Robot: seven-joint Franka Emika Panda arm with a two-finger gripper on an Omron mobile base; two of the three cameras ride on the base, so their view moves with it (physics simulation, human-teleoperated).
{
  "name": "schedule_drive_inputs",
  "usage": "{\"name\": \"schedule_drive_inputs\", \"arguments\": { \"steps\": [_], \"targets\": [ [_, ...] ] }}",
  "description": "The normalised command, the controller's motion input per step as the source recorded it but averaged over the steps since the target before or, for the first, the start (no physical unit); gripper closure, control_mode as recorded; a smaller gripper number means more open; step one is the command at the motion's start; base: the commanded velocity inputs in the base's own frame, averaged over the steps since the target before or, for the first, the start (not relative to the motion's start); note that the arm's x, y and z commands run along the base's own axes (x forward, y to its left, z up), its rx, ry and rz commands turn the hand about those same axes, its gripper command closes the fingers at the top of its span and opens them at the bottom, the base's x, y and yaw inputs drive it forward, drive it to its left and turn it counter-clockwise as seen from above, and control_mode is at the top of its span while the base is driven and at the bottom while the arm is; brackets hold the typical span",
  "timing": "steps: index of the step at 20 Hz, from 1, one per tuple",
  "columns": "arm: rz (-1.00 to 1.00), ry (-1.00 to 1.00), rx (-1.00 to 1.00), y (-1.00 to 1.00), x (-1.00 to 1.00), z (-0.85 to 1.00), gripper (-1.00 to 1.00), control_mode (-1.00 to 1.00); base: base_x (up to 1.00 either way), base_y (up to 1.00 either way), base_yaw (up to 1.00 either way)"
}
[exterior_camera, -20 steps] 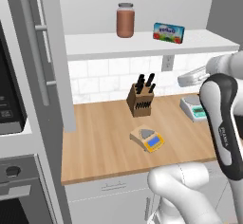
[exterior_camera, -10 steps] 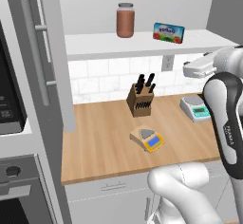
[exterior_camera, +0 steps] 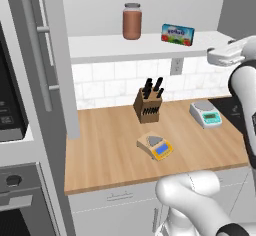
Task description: Pick the boxed food and place it on the digital scale for weighing, and close the cabinet.
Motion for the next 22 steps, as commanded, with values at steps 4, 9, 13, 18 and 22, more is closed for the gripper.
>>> {"name": "schedule_drive_inputs", "arguments": {
  "steps": [4, 9, 13, 18, 22],
  "targets": [
    [0.11, 0.0, 0.04, -0.41, 0.0, 0.27, -1.0, -1.0, 0.0, 0.0, 0.0],
    [0.12, 0.11, 0.0, -0.25, 0.23, 0.14, -1.0, -1.0, 0.0, 0.0, 0.0],
    [0.1, 0.13, 0.0, -0.1, 0.37, 0.0, -1.0, -1.0, 0.0, 0.0, 0.0],
    [0.12, 0.02, 0.0, -0.17, 0.32, -0.04, -1.0, -1.0, 0.0, 0.0, 0.0],
    [0.11, 0.0, 0.0, -0.09, 0.4, -0.19, -1.0, -1.0, 0.0, 0.0, 0.0]
  ]
}}
